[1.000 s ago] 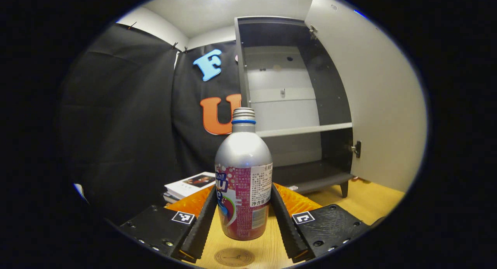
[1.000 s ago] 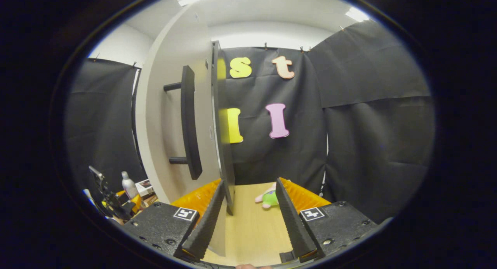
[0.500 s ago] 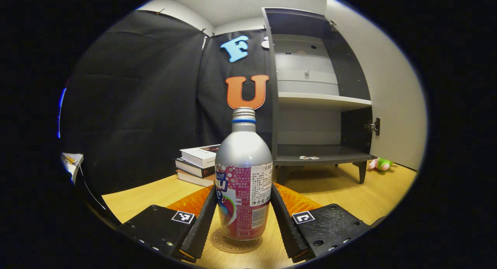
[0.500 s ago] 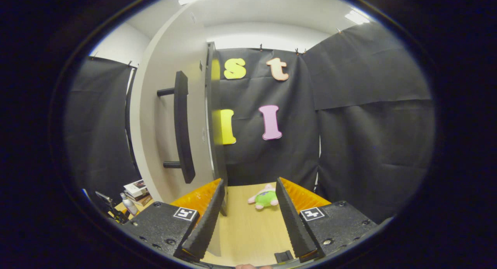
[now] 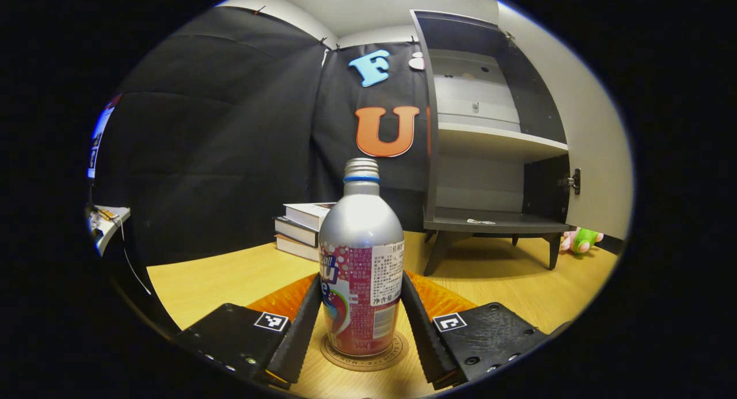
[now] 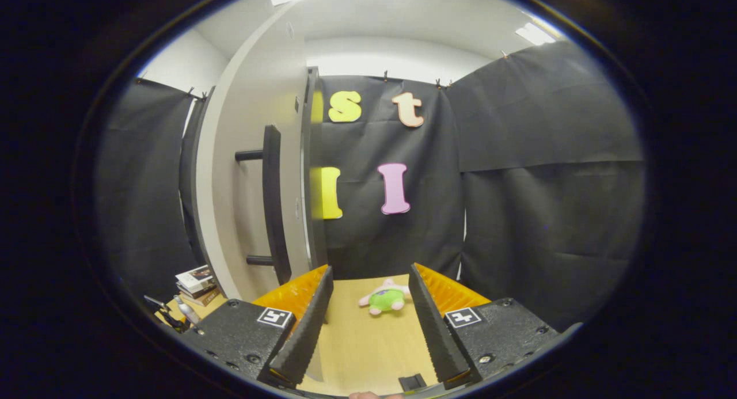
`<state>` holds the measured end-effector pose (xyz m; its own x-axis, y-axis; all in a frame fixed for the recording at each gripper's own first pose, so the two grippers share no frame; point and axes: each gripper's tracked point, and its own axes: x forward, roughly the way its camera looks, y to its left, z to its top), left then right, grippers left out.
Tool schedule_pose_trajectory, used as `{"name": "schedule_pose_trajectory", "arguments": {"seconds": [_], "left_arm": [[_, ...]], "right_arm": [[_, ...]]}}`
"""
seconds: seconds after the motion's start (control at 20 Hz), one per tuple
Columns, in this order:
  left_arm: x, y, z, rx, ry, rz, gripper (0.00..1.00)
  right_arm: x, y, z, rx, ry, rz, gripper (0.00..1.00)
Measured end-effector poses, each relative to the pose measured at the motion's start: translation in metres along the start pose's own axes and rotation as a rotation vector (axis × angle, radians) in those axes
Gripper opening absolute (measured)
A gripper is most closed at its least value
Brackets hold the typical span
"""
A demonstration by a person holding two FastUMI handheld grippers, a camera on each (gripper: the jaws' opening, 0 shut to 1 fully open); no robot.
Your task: Open the cabinet door with the right hand, grasp the bottle in the cabinet with the left hand and place it on the coaster, then close the cabinet door with the right hand.
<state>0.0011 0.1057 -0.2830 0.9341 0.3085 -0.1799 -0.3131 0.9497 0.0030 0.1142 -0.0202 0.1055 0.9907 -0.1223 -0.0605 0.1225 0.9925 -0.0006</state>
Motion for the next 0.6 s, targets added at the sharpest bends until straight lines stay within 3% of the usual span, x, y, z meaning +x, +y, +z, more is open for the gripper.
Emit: {"name": "schedule_pose_trajectory", "arguments": {"seconds": [0.25,0.6], "left_arm": [[-0.005,-0.001,-0.006,-0.026,0.041,-0.01,0.77],[-0.012,-0.009,-0.015,0.017,0.092,-0.039,0.8]], "right_arm": [[-0.001,-0.004,-0.004,0.02,0.0,-0.008,0.83],[-0.001,-0.01,-0.002,0.047,-0.017,-0.014,0.83]]}}
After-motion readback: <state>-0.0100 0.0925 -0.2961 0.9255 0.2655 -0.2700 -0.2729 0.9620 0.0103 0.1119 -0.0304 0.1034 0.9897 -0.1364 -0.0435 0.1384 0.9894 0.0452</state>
